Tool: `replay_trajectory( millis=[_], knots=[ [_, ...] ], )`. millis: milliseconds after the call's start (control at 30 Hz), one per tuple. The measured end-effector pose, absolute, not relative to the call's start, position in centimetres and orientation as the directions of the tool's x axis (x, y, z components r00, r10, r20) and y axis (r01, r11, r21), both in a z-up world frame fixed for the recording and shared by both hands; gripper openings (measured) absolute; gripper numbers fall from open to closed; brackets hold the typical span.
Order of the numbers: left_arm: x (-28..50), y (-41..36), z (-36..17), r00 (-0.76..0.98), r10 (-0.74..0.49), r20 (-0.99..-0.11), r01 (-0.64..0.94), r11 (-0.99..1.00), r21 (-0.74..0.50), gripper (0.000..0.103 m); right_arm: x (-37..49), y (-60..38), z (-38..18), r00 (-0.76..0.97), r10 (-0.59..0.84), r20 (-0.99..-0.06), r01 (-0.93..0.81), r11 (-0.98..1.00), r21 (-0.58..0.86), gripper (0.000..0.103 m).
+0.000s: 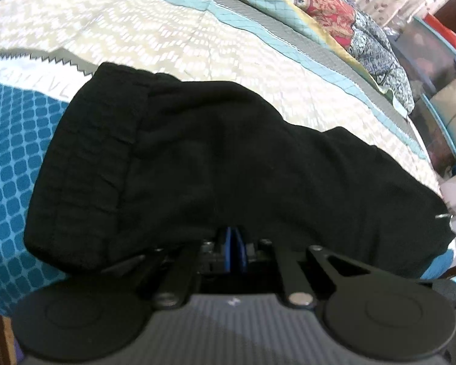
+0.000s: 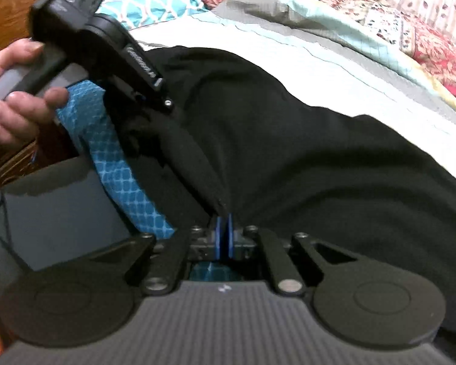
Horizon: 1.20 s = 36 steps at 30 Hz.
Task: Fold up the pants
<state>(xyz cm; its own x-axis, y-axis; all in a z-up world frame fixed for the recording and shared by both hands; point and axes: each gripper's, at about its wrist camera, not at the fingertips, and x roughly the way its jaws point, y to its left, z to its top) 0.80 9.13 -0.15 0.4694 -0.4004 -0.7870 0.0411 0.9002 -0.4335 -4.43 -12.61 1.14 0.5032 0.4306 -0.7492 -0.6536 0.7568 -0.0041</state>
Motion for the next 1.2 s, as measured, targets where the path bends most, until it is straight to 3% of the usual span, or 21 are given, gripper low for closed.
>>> replay_trajectory(
  millis=[67, 167, 200, 367, 567, 633, 700, 833, 1200],
  knots=[
    [0.7, 8.7, 0.7, 0.469, -0.394, -0.790, 0.058, 0.907, -0.418, 0.011, -4.2, -13.2, 1.4, 0.495, 0.444, -0.747, -0.645, 0.763, 0.026, 0.011],
    [-0.1, 8.0, 3.0, 0.522, -0.382, -0.762, 0.106, 0.916, -0.387, 0.031, -4.4, -14.3, 2.5, 0.493, 0.471, -0.731, -0.639, 0.767, 0.063, 0.030],
    [-0.3, 7.8, 3.8, 0.547, -0.382, -0.745, 0.121, 0.917, -0.380, 0.031, -4.6, -14.9, 3.0, 0.502, 0.478, -0.720, -0.633, 0.771, 0.071, 0.035],
    [0.3, 5.7, 5.6, 0.570, -0.440, -0.694, 0.199, 0.894, -0.403, 0.031, -4.5, -18.8, 5.1, 0.560, 0.490, -0.668, -0.548, 0.824, 0.145, 0.035],
    [2.3, 2.7, 2.6, 0.490, -0.420, -0.764, 0.203, 0.907, -0.368, 0.031, -2.2, -23.6, 4.3, 0.605, 0.477, -0.637, -0.278, 0.877, 0.392, 0.035],
    [2.4, 2.2, 0.3, 0.456, -0.345, -0.821, 0.171, 0.939, -0.299, 0.029, -1.8, -24.5, 2.4, 0.588, 0.422, -0.690, -0.197, 0.902, 0.384, 0.034],
    [1.7, 2.7, -0.1, 0.483, -0.357, -0.800, 0.187, 0.934, -0.304, 0.030, -2.0, -25.2, 0.5, 0.564, 0.362, -0.742, -0.143, 0.928, 0.344, 0.022],
    [1.4, 3.4, -0.2, 0.482, -0.363, -0.797, 0.171, 0.932, -0.321, 0.030, -3.0, -26.7, 0.2, 0.585, 0.401, -0.705, -0.106, 0.900, 0.424, 0.022],
    [1.3, 2.8, -0.4, 0.501, -0.345, -0.794, 0.169, 0.938, -0.301, 0.030, -3.1, -27.3, 0.0, 0.599, 0.407, -0.690, -0.100, 0.893, 0.439, 0.023]
  ],
)
